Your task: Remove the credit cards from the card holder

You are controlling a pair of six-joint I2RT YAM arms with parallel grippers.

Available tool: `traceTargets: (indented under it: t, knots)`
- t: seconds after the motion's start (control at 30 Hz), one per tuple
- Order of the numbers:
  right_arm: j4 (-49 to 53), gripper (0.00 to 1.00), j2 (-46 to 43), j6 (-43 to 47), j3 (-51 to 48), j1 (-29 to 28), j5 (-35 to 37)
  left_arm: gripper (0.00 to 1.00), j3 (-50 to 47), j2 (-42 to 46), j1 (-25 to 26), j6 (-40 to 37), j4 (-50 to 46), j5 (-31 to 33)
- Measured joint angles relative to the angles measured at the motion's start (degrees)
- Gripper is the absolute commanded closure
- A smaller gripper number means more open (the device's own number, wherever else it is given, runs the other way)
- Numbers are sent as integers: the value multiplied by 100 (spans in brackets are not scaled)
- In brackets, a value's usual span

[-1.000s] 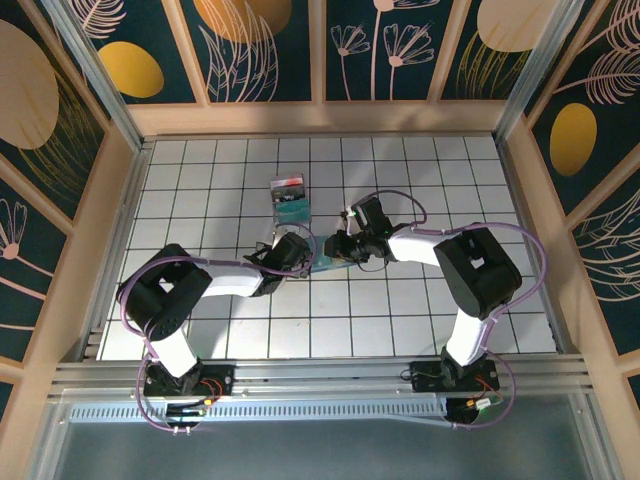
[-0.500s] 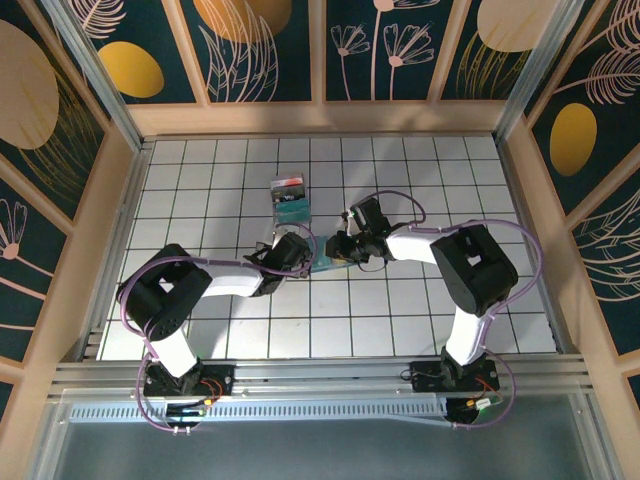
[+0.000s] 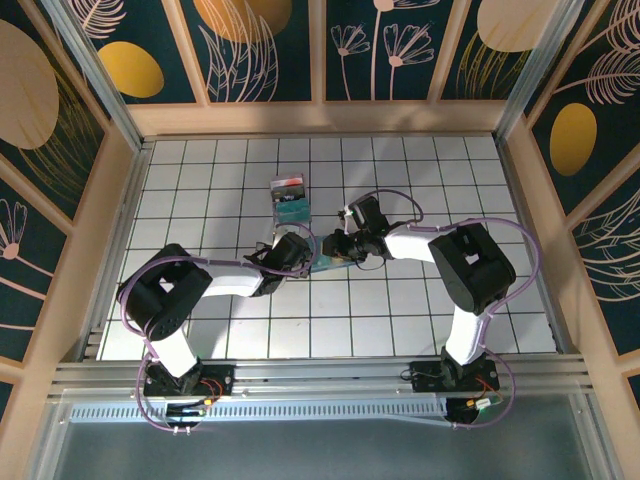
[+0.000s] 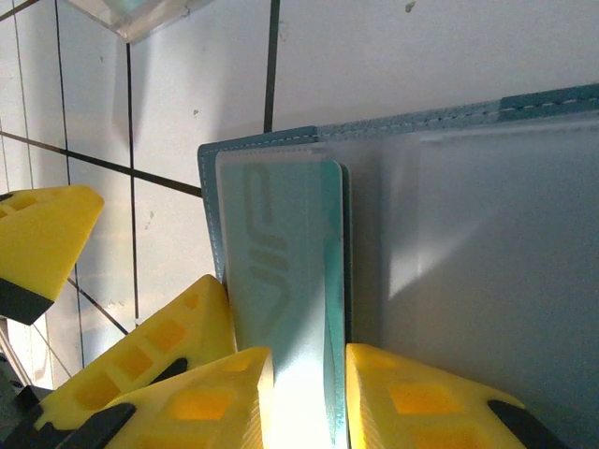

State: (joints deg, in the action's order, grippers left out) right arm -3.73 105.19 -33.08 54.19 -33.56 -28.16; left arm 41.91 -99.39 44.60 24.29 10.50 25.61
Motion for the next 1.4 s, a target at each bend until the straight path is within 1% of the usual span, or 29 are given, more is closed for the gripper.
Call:
traceTargets:
  t: [0.33,0.8,0.97,1.33,1.4]
  knots:
    - [-341,76,0,-85,-157,63,-271,1,0,0,0,0,0,0]
    - [-549,73,140,-205,-197,63,-428,1,0,0,-2,2,0,20]
    - [-579,77,166,-232,-197,63,-448,1,0,0,-2,2,0,20]
    - [-1204,77,179,-588,-385,162,-992,1,37,0,-7,0,-83,142]
    - [-1390,81,179,-662,-492,197,-1123,1,76,-4,-7,-2,-151,151]
